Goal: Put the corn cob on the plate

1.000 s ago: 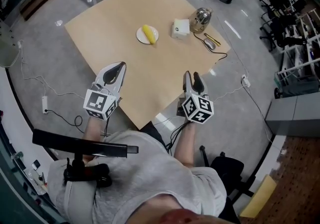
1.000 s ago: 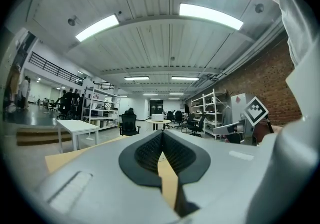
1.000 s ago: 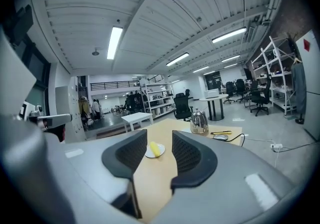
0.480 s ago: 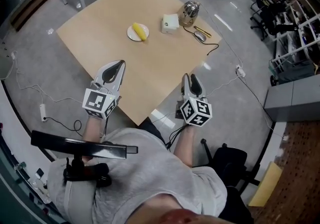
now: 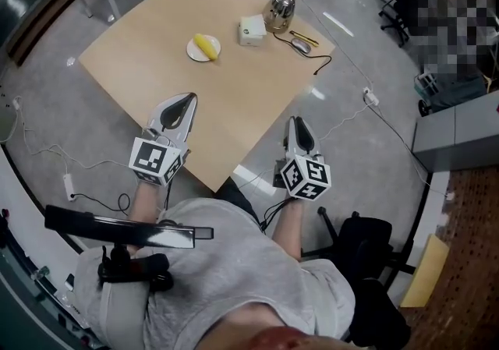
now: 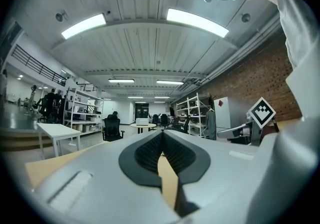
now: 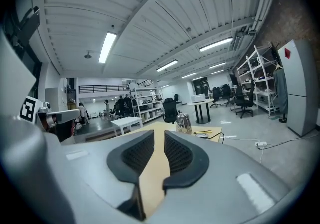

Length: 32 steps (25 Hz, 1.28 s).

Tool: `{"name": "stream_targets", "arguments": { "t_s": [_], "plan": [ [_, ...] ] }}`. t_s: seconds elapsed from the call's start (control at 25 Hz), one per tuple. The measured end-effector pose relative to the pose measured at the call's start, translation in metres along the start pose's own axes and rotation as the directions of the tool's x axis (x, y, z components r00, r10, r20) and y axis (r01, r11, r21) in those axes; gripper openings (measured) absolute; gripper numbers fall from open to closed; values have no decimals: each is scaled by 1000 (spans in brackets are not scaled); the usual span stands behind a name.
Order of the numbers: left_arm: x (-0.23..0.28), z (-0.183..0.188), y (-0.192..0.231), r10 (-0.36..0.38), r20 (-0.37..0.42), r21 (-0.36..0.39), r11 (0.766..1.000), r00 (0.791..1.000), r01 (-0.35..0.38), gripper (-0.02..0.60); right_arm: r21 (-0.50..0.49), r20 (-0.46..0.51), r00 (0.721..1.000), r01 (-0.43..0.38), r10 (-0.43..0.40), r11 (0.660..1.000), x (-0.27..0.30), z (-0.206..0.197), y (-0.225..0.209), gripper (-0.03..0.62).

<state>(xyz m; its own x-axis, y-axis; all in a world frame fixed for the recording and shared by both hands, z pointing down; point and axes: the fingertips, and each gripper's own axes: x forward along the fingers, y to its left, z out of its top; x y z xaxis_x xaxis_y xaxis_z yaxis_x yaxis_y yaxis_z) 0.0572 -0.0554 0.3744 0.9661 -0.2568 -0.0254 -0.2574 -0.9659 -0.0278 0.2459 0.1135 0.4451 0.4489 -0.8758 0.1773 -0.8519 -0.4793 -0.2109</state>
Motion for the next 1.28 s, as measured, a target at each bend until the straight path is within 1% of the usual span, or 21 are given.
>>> {"name": "stream_targets", "arguments": {
  "t_s": [0.2,0.32,0.48,0.56,0.8,1.28],
  "plan": [
    [5,-2,-4,-31,2,0,1000,1000,31,20,18,-11,1000,18,-18,1000,-8,-10,-1,49],
    [8,-4,-1,-44,1,-4,999,999,44,20,11,-15,999,39,-38,999,-10,-13,-1,34],
    [7,-5,-6,-60,3,-9,998,998,60,20,4,-3,998,59,-59,998,-19,-11,-3,23],
    [9,-6,-7,-66,5,-11,998,998,66,20,7,7,998,63,-63,998,-20,-9,-4,6],
    [11,-9,-4,-68,6,-16,998,998,68,20,14,7,999,34,-34,999,-16,-9,-1,6],
    [8,-7,-2,-61,6,-14,998,998,61,20,-1,0,1000,4,-4,1000,-12,-9,8,6]
  ]
}}
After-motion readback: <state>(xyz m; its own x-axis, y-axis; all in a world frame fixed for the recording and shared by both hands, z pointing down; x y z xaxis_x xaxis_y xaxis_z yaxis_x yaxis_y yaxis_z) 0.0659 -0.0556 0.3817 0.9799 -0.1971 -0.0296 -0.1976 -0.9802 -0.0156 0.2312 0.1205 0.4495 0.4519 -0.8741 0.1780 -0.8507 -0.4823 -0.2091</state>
